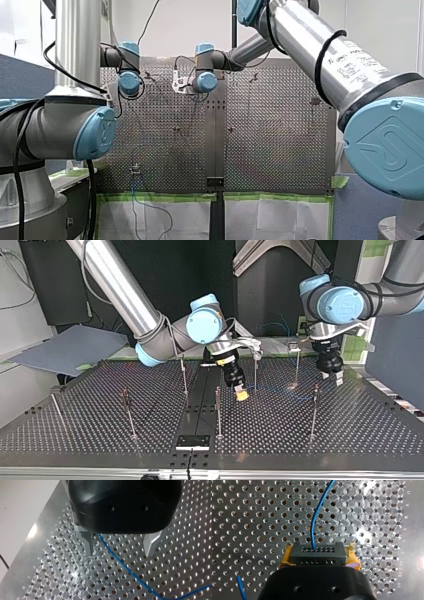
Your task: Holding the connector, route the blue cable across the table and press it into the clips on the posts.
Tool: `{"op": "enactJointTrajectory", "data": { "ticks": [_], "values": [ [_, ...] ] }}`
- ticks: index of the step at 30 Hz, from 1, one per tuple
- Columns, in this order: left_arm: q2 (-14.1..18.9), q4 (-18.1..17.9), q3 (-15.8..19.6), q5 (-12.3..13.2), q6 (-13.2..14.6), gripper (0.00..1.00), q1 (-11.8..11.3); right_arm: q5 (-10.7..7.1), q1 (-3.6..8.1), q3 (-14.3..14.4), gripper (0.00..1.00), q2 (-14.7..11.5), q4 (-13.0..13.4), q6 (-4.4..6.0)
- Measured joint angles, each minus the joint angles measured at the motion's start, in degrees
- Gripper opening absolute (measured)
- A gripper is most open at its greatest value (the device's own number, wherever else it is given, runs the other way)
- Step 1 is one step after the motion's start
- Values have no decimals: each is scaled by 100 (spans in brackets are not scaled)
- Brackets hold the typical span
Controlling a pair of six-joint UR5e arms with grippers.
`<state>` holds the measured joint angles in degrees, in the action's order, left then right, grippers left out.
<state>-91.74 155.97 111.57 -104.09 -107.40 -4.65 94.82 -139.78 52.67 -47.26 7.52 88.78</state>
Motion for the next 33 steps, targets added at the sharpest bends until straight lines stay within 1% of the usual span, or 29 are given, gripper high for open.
{"op": "enactJointTrajectory", "data": {
  "ticks": [4,9,14,23,28,33],
  "values": [
    [226,204,92,33,-11,100,56,0,1,1,0,1,-4,9],
    [443,279,222,63,85,100,141,2,4,1,0,1,-11,17],
    [674,394,276,69,299,100,239,-2,3,2,0,1,-14,19],
    [1066,723,278,70,689,100,441,-7,7,-4,0,6,-62,19],
    [1291,739,270,84,926,100,576,-13,5,-3,0,3,-75,21],
    [1350,651,185,216,1141,100,696,-17,3,-3,0,1,-86,21]
  ]
}}
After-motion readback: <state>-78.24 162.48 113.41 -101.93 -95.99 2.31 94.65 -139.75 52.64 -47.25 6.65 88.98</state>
